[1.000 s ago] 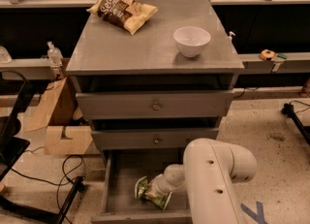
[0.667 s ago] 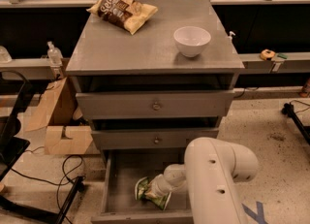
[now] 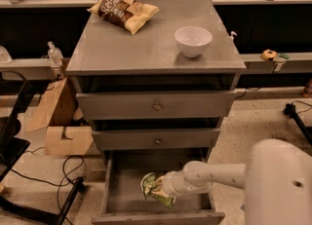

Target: Pick green jalapeno chip bag from bottom drawer and place on counter

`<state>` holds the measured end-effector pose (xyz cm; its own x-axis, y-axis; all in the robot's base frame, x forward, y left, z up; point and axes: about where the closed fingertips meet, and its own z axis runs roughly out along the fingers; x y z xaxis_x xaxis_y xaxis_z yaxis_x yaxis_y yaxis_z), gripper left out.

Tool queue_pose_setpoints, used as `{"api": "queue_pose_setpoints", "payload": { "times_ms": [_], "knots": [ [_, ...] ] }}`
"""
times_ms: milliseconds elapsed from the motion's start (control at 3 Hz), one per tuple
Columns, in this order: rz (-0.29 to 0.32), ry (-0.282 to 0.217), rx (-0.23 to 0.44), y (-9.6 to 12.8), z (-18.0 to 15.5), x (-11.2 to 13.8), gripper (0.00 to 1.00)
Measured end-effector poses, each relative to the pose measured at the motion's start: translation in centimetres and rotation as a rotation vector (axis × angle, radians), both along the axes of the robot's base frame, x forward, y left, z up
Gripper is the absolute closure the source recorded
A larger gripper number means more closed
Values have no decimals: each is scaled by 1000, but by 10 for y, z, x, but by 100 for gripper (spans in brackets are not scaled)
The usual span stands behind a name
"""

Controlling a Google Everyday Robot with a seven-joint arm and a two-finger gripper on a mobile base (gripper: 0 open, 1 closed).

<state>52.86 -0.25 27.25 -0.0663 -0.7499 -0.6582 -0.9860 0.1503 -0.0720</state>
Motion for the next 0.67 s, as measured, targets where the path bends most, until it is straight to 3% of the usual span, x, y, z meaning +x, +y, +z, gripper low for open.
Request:
{"api": "queue_pose_setpoints", "payload": {
  "times_ms": [333, 667],
  "knots": [
    [63, -41, 55, -39, 90, -34, 100],
    [61, -64, 92, -79, 177, -65, 100]
  ]
}}
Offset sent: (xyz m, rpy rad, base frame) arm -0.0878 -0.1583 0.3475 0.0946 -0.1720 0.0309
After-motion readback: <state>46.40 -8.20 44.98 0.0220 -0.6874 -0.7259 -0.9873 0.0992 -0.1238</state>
